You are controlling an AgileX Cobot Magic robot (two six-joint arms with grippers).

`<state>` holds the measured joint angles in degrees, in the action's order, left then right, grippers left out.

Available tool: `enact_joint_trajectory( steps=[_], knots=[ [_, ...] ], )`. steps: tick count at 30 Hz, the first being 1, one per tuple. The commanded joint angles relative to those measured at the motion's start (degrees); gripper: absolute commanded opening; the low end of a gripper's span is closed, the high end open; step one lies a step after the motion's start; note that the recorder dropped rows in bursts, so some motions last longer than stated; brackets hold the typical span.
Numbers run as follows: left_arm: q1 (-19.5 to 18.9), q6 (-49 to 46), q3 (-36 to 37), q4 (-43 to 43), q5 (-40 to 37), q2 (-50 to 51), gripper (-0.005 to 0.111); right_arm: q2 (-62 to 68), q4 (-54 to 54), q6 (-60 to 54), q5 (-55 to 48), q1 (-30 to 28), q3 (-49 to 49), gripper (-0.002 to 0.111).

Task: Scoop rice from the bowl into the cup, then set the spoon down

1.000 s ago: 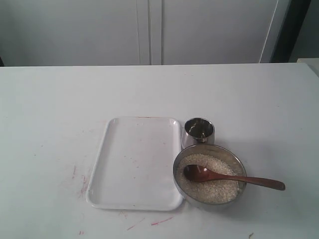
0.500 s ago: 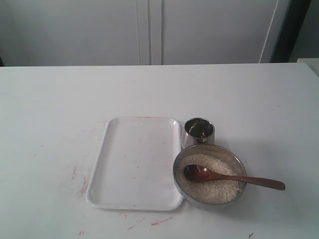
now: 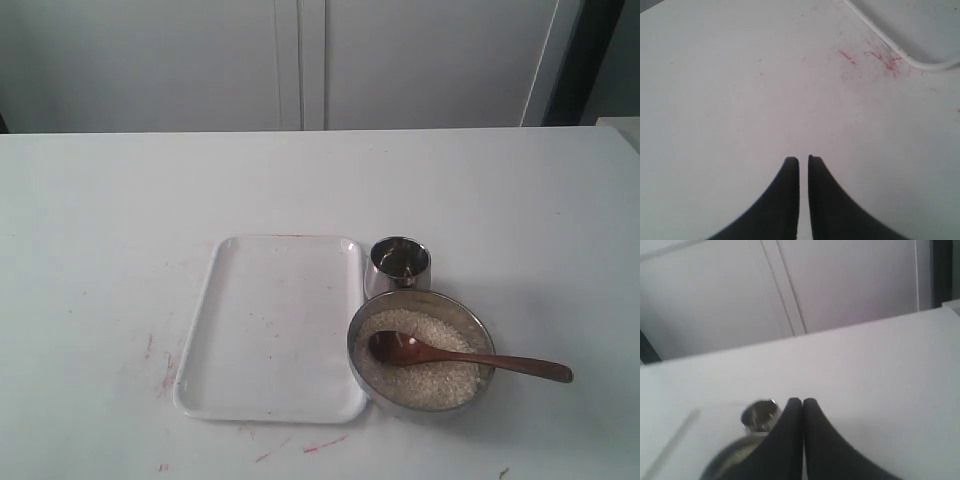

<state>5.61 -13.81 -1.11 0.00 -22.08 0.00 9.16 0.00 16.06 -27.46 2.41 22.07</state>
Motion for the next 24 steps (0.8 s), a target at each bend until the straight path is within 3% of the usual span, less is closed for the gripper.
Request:
enact_joint_trajectory(
  steps=[1, 5, 7, 9, 12, 17, 24],
  knots=[
    [0.31, 0.33, 0.52, -0.32, -2.80, 0.00, 0.014, 17.55, 3.61, -19.31, -21.12, -0.09, 18.28, 0.000],
    [0.31, 0.33, 0.52, -0.32, -2.80, 0.00, 0.014, 35.83, 10.53, -29.59, -33.79, 4.38, 36.50, 0.000],
    [0.31, 0.33, 0.52, -0.32, -2.80, 0.00, 0.014, 45.57, 9.89, -36.52, -42.50, 7.73, 46.23, 0.000],
    [0.31, 0.33, 0.52, -0.32, -2.80, 0.00, 0.014, 52.99, 5.82, -41.10, -42.50, 11.48, 50.81, 0.000],
    [0.31, 0.33, 0.52, -0.32, -2.80, 0.00, 0.014, 62.40, 3.95, -50.92, -42.50, 15.08, 51.02, 0.000],
    [0.31, 0.33, 0.52, -0.32, -2.80, 0.00, 0.014, 71.23, -3.28, -51.93, -42.50, 17.92, 47.97, 0.000],
    [0.31, 0.33, 0.52, -0.32, -2.80, 0.00, 0.014, 69.20, -8.17, -52.31, -42.50, 21.22, 39.09, 0.000]
  ],
)
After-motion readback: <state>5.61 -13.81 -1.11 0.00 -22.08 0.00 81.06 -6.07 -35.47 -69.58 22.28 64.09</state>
